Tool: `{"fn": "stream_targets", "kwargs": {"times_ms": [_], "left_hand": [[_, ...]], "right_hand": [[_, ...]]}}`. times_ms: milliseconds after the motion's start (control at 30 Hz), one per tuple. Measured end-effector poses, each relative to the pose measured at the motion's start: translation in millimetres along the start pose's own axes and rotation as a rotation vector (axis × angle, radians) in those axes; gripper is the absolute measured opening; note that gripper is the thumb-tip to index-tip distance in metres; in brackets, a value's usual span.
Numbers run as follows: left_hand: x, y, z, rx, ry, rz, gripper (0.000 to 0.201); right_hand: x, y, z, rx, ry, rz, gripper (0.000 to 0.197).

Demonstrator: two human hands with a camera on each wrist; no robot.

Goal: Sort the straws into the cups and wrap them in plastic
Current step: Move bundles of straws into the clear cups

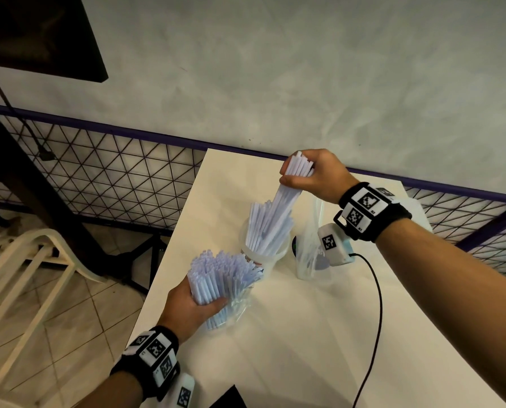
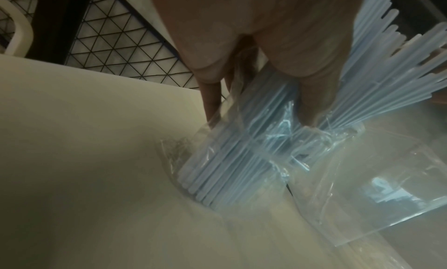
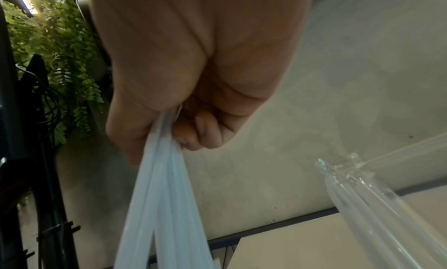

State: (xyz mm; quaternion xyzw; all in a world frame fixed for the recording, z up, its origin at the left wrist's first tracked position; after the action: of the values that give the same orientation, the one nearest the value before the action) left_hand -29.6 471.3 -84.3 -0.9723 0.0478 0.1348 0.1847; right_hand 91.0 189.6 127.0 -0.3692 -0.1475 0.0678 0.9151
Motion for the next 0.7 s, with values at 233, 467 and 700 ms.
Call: {"fn": "stream_targets", "kwargs": {"times_ms": [233, 467, 700], "left_hand": [[0.1, 0.7, 1.3, -0.007, -0.013, 0.001, 0.048], [-0.3, 1.4, 0.8, -0.016, -0.014, 0.008, 0.051], [0.3, 2.0, -0.8, -0.013, -0.008, 0.024, 0.056]], "right_hand": [[-4.9, 15.9, -5.6, 0.042, 0.023, 0.057, 0.014], [-23.2, 51.2, -27.6, -0.085, 0.067, 0.016, 0.046], [-40.7, 75.5, -31.0, -0.202, -0.076, -0.053, 0.071]]}}
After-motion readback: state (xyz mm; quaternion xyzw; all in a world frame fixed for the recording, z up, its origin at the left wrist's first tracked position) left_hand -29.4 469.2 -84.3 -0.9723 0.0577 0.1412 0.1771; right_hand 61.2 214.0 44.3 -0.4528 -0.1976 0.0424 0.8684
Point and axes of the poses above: each hand's wrist, its own x-axis towards the middle knuckle, its own y-axis out of the palm, z = x × y, the point moved 4 cm from there along x, towards the middle knuckle, and after that the axes turned 4 degrees about -y, right-handed, at the moved point
